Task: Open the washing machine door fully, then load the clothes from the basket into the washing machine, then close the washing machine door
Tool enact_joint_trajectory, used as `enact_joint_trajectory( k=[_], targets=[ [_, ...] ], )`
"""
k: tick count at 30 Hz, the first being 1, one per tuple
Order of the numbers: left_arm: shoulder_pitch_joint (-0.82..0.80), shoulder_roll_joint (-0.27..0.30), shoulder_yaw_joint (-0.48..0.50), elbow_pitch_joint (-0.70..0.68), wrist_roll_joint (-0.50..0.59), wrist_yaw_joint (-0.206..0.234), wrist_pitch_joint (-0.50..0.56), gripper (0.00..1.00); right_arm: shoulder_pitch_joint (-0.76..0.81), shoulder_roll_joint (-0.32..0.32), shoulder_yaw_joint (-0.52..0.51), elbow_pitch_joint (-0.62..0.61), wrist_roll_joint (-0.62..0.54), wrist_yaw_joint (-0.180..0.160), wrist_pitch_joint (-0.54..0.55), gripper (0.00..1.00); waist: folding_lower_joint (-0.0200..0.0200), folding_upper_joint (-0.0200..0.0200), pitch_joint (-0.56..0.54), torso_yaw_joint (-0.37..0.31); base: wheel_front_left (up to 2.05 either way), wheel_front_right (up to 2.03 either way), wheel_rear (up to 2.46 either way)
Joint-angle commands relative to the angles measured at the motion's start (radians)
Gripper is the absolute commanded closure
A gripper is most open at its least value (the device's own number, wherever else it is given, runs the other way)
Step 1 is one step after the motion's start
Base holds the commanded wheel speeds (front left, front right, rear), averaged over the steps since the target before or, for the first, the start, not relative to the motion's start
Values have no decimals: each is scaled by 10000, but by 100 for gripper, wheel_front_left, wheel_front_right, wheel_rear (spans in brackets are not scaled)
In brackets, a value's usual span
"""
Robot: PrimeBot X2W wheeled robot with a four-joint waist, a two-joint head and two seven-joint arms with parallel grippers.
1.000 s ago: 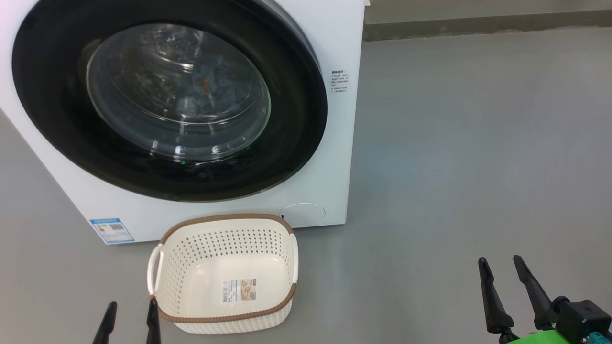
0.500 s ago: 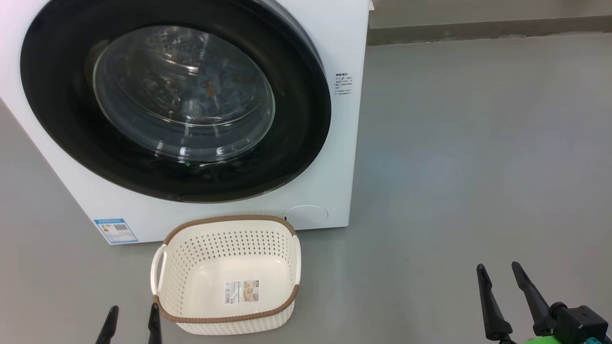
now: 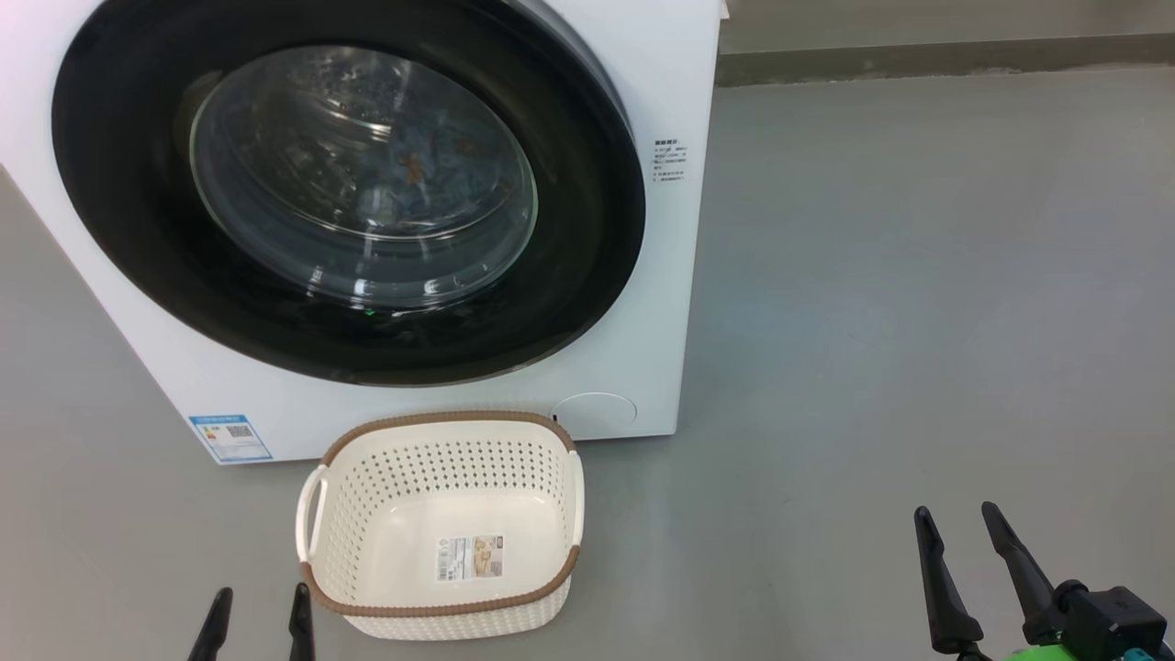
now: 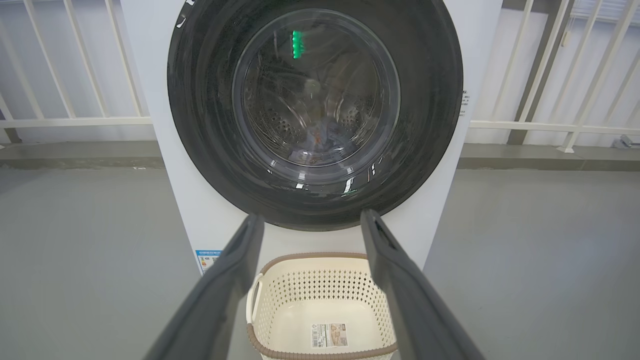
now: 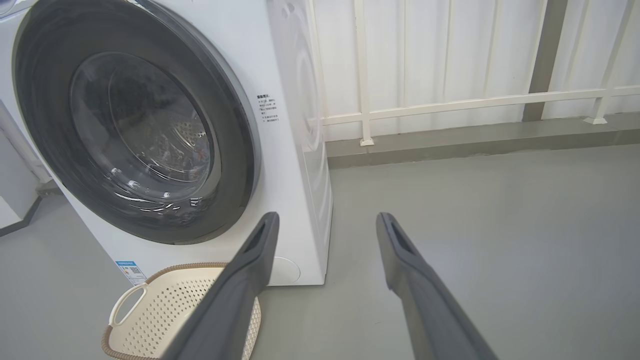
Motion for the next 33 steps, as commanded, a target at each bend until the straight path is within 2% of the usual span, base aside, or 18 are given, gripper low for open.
enact_joint_trajectory(
  k=[1,3,4,7,14,19,33],
  targets=[
    [-178,118,283,-199,81,-25,-80,0,-110,-56,244,-266,7,-23,-47,0,0,0,-12,14,0,0,0],
    [-158,118,264,-180,67,-61,-80,0,-116,-55,273,-252,5,-23,-47,0,0,0,-19,16,0,0,0],
    [-149,118,253,-152,39,-89,-80,100,-119,-54,291,-247,-2,-23,-47,100,0,0,-22,15,0,0,0],
    [22,-149,-83,516,-3,-33,62,100,8,50,48,505,-12,2,12,100,0,0,-21,19,0,0,0],
    [-129,-131,-46,640,-801,-56,235,100,-93,52,23,597,740,1,222,100,23,0,-23,1,0,0,0],
    [-256,-106,-14,716,-1395,-75,366,100,-169,49,18,634,1305,0,365,100,2,0,10,-12,0,0,0],
    [-593,-49,76,907,-2928,-123,711,100,-377,39,-5,725,2773,-3,744,100,1,0,53,-47,0,0,0]
  ],
)
